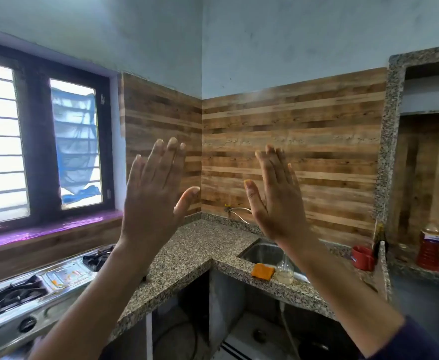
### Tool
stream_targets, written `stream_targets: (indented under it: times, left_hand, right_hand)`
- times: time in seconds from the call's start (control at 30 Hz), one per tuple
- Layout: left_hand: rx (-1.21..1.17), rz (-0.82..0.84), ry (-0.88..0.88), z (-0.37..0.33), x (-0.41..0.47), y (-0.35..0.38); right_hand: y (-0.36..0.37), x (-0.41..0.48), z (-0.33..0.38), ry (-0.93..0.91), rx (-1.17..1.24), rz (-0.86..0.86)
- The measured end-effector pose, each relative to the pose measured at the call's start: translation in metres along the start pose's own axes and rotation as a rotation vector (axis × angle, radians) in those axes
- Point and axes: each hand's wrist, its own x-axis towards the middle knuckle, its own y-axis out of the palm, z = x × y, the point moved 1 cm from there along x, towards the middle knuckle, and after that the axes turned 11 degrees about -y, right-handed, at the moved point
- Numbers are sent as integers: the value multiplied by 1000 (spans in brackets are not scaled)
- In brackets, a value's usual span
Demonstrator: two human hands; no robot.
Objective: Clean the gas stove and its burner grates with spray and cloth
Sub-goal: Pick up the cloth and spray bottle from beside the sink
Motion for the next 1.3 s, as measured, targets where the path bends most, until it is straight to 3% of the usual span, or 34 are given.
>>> stream_targets:
  times: [0.23,0.5,0.77,1.07,1.2,1.3]
  left_hand:
    - [-124,169,-19,-4,-46,65]
    - [-317,698,-85,-18,-136,182]
    - [-389,1098,-96,-72,-178,355]
    - [-605,1364,-455,-156,-185,558]
    - [-636,1456,-577,-168,-192,605]
    - [-602,1500,-618,-171,-192,641]
  right_hand:
    - [50,-53,-7,132,108,95]
    - [126,-177,-61,376,157,322]
    - [209,-278,-197,601,204,538]
    - [300,-341,-373,799,366,687]
    - [328,-355,-414,1007,470,660]
    - [355,-358,-444,1063,511,658]
